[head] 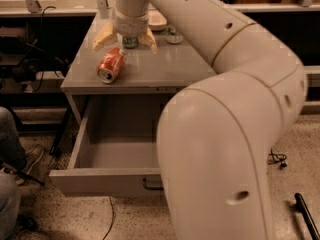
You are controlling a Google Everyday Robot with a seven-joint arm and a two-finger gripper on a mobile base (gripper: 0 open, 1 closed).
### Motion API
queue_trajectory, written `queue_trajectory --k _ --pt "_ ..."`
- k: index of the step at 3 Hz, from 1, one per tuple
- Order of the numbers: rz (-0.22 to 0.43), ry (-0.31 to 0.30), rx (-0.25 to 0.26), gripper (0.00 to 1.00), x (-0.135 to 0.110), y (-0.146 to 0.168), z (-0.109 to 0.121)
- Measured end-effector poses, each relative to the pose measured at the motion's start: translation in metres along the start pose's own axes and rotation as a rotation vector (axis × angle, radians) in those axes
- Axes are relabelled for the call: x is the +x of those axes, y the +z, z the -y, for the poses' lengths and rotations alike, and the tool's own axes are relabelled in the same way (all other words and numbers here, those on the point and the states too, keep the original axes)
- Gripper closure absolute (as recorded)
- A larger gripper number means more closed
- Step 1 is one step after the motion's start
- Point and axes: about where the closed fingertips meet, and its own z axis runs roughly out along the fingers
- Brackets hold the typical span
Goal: Place coke can into top drawer
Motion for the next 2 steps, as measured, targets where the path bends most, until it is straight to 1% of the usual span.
queue_trajectory --k 1,2 --pt "-0.054 0.051 0.045 0.00 -0.005 0.026 -0.016" --pt "-0.086 0.094 0.063 0.00 -0.009 0.046 -0.025"
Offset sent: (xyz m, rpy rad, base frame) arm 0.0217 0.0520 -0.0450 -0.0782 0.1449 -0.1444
